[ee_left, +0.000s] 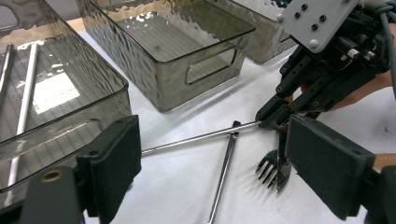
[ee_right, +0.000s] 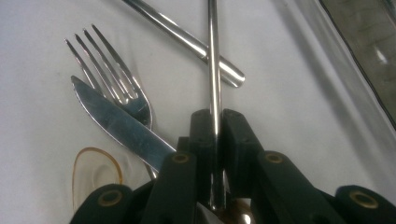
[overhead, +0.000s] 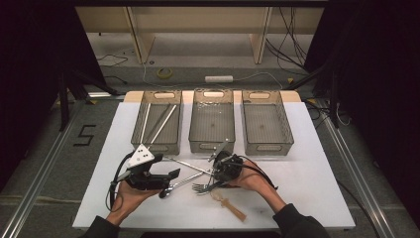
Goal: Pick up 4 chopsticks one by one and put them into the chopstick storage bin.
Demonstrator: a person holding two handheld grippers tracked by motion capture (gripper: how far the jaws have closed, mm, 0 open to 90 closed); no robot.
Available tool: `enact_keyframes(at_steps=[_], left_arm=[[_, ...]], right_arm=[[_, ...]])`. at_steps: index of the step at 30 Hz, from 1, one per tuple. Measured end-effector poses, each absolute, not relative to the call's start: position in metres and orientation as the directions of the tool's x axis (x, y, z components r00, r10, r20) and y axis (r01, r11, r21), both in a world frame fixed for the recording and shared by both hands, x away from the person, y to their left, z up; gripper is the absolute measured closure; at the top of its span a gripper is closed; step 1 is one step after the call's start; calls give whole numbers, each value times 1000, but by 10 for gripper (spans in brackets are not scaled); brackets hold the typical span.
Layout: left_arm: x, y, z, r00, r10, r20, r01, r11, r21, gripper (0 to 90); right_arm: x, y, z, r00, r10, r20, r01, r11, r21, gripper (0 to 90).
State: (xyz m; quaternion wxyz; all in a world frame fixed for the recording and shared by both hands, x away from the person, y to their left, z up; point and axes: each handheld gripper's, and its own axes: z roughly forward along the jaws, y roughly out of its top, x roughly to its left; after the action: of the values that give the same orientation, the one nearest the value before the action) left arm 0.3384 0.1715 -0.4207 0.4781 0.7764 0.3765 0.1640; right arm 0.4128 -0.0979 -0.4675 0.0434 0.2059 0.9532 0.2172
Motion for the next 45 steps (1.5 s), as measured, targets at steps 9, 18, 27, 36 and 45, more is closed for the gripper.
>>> enact_keyframes(at_steps=[9, 18, 27, 36, 45], left_arm=[[338, 170, -421, 669, 737, -100, 425, -268, 865, 184], [338, 169, -420, 671, 735, -97, 421, -269, 866, 186], [338, 167, -418, 674, 733, -92, 413, -270, 870, 186], [336, 159, -411, 698, 713, -69, 386, -293, 874, 182], [337, 151, -409, 726, 686, -32, 372, -354, 858, 182]], right_arm=[[409, -98, -466, -932, 358, -45, 307, 851, 426, 849], [407, -104, -455, -943, 328, -51, 268, 842, 468, 852], [400, -112, -435, -945, 321, -58, 250, 828, 502, 852], [387, -116, -420, -952, 298, -66, 224, 830, 512, 852], [380, -115, -413, -961, 265, -77, 191, 841, 507, 852]])
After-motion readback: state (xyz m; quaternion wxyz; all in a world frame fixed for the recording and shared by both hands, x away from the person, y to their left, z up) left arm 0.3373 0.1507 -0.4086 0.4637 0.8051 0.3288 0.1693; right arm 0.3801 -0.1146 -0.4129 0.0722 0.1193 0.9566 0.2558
